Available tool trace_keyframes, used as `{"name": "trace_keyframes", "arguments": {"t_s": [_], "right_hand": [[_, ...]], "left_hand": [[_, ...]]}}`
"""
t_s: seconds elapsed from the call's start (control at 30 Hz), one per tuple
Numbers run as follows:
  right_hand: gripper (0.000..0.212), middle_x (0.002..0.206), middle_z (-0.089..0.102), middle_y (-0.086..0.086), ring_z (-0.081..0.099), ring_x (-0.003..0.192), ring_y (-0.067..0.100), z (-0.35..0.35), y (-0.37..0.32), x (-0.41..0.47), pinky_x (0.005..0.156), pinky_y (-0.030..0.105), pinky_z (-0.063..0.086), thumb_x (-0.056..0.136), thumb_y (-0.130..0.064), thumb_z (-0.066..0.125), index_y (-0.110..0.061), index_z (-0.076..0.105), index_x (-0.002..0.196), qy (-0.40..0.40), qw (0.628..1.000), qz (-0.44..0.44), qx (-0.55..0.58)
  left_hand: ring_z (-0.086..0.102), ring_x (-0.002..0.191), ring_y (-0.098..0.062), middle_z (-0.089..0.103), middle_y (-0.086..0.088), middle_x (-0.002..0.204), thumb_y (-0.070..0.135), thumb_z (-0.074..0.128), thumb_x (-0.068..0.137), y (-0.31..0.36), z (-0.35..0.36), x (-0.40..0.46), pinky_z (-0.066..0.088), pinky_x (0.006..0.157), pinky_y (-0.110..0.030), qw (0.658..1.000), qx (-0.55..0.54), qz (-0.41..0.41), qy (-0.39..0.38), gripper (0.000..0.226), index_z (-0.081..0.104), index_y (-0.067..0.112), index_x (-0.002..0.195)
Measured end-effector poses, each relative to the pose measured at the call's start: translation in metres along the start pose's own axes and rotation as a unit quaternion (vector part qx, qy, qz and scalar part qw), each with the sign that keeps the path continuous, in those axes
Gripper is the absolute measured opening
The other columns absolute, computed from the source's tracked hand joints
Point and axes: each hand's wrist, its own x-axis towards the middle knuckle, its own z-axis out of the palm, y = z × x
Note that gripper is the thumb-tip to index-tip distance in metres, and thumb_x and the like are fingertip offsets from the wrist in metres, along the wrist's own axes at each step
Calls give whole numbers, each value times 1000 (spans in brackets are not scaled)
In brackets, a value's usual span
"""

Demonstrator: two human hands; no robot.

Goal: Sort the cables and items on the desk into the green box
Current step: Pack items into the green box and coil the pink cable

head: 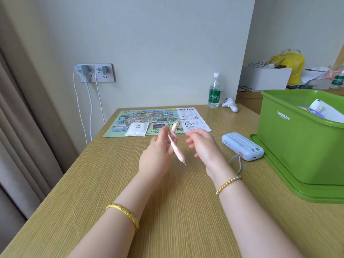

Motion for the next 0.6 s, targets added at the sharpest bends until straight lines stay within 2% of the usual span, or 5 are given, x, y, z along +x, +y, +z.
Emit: {"name": "trace_keyframes", "arguments": {"t_s": [0.1, 0.23, 0.33, 0.43, 0.6], "right_hand": [[24, 88, 59, -11, 54, 81, 5, 5, 4, -4, 66, 23, 38, 88, -44, 52, -21, 57, 95, -97, 991, -7, -87], [12, 89, 63, -4, 58, 83, 11, 13, 9, -7, 79, 28, 45, 86, -31, 61, -21, 57, 92, -172, 976, -27, -133], [9, 75, 63, -8, 57, 64, 4, 13, 9, -7, 67, 21, 47, 91, -29, 53, -25, 59, 85, -141, 981, -61, -116], [11, 63, 59, -8, 48, 44, -5, 11, 7, -2, 48, 8, 39, 91, -27, 53, -18, 59, 90, -47, 995, -85, -34], [10, 62, 48, -6, 42, 55, 4, 7, 6, 2, 57, 15, 37, 89, -18, 59, -18, 60, 79, -39, 982, -37, 183]], "left_hand": [[60, 86, -29, 63, -3, 101, 38, 44, 90, -8, -4, 5, 42, 68, -35, 999, -9, -32, 10, 40, 30, 39, 126], [63, 83, -28, 65, -2, 95, 30, 46, 88, -10, -8, 5, 50, 75, -39, 998, -48, -39, 9, 43, 30, 42, 126], [65, 64, -22, 63, 3, 86, 33, 45, 92, -7, -8, 8, 53, 59, -33, 984, -158, -86, -17, 35, 34, 39, 124], [62, 62, -24, 59, -6, 90, 39, 43, 95, -5, -11, 7, 46, 40, -20, 920, -344, -177, -58, 21, 44, 36, 115], [67, 53, -18, 62, -4, 89, 38, 35, 99, 4, -8, 2, 41, 35, -16, 859, -456, -184, -144, 16, 47, 40, 110]]}}
